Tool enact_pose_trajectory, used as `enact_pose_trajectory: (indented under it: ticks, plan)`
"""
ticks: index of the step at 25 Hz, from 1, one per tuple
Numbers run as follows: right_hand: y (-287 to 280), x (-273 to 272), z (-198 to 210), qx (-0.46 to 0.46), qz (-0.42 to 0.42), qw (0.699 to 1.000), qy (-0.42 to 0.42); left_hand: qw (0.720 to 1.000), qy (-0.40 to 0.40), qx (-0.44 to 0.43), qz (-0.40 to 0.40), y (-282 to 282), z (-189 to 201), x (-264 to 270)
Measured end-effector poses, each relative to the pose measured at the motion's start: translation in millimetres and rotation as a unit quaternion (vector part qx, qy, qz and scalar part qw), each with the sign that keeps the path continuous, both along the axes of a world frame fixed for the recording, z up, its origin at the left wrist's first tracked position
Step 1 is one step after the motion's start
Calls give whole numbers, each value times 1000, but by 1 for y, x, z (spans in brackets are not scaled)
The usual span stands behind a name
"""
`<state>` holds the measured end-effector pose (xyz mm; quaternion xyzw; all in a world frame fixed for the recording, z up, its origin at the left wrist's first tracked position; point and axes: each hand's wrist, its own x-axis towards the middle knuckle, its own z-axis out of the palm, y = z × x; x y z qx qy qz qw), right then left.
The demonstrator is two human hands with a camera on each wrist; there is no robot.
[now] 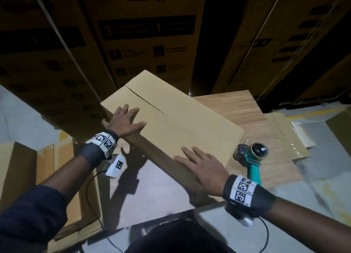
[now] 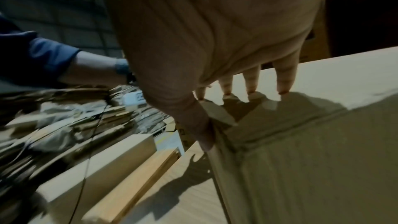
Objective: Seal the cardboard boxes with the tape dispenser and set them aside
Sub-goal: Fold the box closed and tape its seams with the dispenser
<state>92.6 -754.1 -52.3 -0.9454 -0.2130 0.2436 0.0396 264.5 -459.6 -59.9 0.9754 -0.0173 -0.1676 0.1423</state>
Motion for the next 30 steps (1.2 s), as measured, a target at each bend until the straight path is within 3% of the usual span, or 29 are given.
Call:
enact_pose_trajectory:
  ticks: [8, 13, 15, 18, 20, 22, 26, 30]
  plan:
    - [-90, 47, -2, -41, -70, 996, -44, 997, -66, 40, 12, -8, -10, -78]
    - [-122, 34, -19, 76, -124, 987, -73, 997, -63, 42, -16, -12, -17, -119]
    - [-132, 20, -27, 208, -198, 950, -121, 996, -80, -7, -27, -26, -10, -125]
    - [-169, 1, -55, 337, -413, 818, -217, 987, -76, -114, -80, -59, 4, -121]
    - [-199, -8, -81, 351, -576, 718, -174, 976, -63, -150, -144, -89, 10, -113]
    - [-226, -17, -107, 317, -683, 653, -83, 960, -59, -152, -228, -131, 13, -108]
    - [-249, -27, -154, 229, -744, 627, 34, 930, -70, -114, -343, -226, 17, -106]
    - [-243, -27, -191, 236, -719, 653, 37, 939, -4, -53, -339, -281, -3, -103]
